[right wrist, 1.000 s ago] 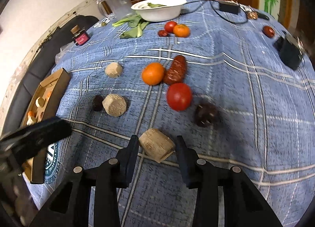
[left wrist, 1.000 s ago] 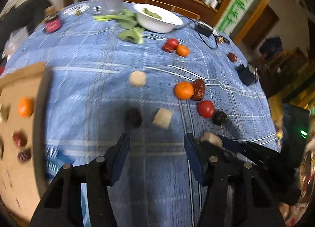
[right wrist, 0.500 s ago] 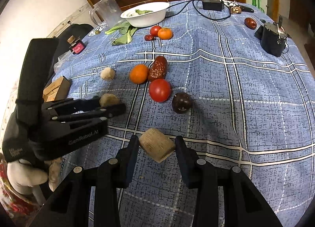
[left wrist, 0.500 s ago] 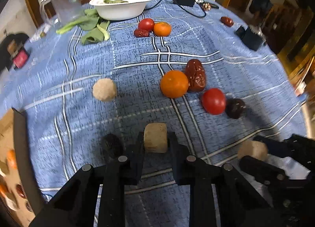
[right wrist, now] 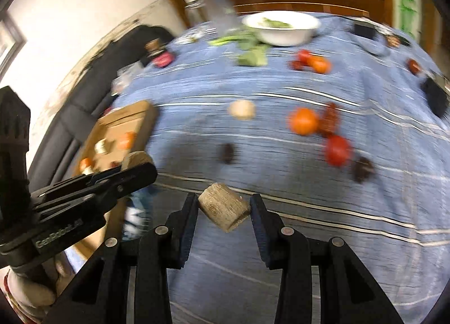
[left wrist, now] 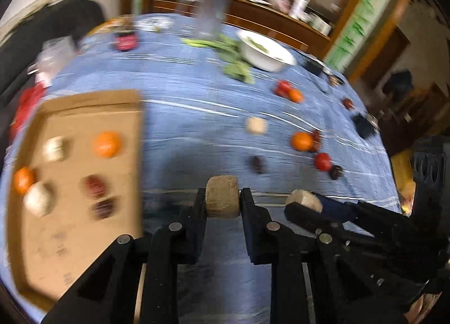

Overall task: Organize fruits
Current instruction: 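Grasp a beige cube with the right gripper while the left grasps another cube, then carry both cubes into the cardboard tray and open both grippers, then withdraw both grippers from the tray back over the table, then grasp a round tan cake with the left gripper while the right grasps a red tomato, then carry the cake and tomato into the tray and open both grippers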

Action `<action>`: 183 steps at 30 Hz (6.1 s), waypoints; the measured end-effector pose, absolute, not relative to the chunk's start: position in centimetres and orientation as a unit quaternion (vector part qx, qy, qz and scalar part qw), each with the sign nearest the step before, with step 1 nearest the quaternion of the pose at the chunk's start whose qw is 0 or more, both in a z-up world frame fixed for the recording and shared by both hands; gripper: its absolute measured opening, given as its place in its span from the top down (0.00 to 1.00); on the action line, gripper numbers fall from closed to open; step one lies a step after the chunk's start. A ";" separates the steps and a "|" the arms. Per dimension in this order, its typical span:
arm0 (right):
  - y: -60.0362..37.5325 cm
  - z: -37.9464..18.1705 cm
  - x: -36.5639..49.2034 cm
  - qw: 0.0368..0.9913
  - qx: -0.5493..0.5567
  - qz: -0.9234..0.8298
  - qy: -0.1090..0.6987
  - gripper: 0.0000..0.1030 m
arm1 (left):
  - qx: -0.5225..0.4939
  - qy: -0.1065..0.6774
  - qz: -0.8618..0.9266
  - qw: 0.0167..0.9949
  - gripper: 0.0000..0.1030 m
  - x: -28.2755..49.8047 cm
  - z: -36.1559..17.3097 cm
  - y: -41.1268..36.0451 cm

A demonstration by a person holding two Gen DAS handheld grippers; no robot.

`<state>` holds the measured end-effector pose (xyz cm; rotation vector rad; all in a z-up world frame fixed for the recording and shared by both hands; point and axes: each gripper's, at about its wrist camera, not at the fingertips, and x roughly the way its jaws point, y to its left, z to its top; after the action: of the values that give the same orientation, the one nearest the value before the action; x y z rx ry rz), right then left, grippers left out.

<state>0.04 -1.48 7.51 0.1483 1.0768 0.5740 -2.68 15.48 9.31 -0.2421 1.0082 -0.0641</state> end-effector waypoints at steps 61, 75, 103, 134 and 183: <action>22.3 6.4 -1.6 0.792 -0.061 0.305 0.525 0.46 | -0.323 0.424 0.157 0.832 0.54 -12.7 10.2 41.3; 24.7 5.5 -0.5 0.792 -0.061 0.305 0.525 0.46 | -0.337 0.425 0.157 0.825 0.54 -11.0 9.2 43.8; -5.0 5.2 2.6 0.853 0.095 0.034 0.512 0.40 | -0.238 0.513 -0.046 0.823 0.50 4.4 6.0 23.0; -9.0 2.0 8.9 0.838 0.025 0.171 0.518 0.42 | -0.028 0.517 -0.097 0.850 0.51 13.5 1.8 6.9; 22.2 5.1 1.0 0.768 -0.001 0.363 0.527 0.68 | -0.195 0.523 0.062 0.828 0.74 -7.2 3.4 35.1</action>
<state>0.98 22.19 5.09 -0.0021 1.1436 0.7887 -7.17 35.08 3.44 -0.4133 1.1100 0.1322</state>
